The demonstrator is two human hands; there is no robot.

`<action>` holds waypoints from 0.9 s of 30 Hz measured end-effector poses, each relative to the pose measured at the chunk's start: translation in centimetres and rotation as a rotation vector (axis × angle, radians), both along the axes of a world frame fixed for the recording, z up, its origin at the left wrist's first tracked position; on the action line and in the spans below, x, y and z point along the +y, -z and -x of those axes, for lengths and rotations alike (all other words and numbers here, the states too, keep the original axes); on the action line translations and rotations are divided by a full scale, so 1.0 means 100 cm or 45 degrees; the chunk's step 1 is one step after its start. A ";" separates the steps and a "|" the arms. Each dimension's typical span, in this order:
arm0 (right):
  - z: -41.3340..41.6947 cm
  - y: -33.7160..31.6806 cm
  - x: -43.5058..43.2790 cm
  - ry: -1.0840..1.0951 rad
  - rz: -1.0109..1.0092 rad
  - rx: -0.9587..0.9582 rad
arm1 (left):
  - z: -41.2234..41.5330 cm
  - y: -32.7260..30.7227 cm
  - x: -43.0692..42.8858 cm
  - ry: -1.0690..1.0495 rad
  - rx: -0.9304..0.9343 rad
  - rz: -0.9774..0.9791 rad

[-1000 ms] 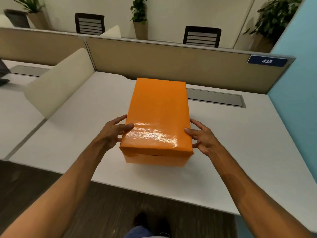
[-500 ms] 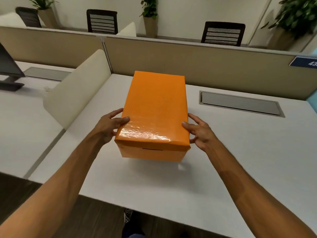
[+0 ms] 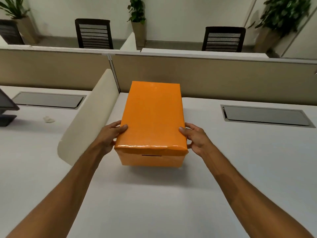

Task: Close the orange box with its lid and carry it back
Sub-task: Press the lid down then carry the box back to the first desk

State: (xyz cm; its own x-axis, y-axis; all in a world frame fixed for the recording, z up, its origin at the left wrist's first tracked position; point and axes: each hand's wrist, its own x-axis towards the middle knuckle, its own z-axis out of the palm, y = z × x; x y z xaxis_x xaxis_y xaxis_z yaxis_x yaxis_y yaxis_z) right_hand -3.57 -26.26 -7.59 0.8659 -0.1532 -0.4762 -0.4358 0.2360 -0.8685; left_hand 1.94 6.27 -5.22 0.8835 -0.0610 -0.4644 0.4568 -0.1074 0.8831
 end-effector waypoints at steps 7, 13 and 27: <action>-0.055 0.009 0.042 0.012 -0.003 0.037 | -0.058 0.004 0.029 -0.026 0.016 -0.040; -0.076 0.021 0.060 0.031 0.003 0.029 | -0.084 0.012 0.042 -0.037 0.007 -0.053; -0.102 0.021 0.068 -0.057 0.136 -0.002 | -0.106 0.015 0.047 -0.039 -0.010 -0.082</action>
State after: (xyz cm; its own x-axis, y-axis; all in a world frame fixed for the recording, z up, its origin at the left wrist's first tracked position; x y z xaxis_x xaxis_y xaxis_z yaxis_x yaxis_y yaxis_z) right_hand 6.63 -19.45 -9.69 0.8739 -0.1642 -0.4576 -0.4422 0.1227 -0.8885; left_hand 12.58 10.94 -6.69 0.8881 -0.0039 -0.4596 0.4539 -0.1500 0.8783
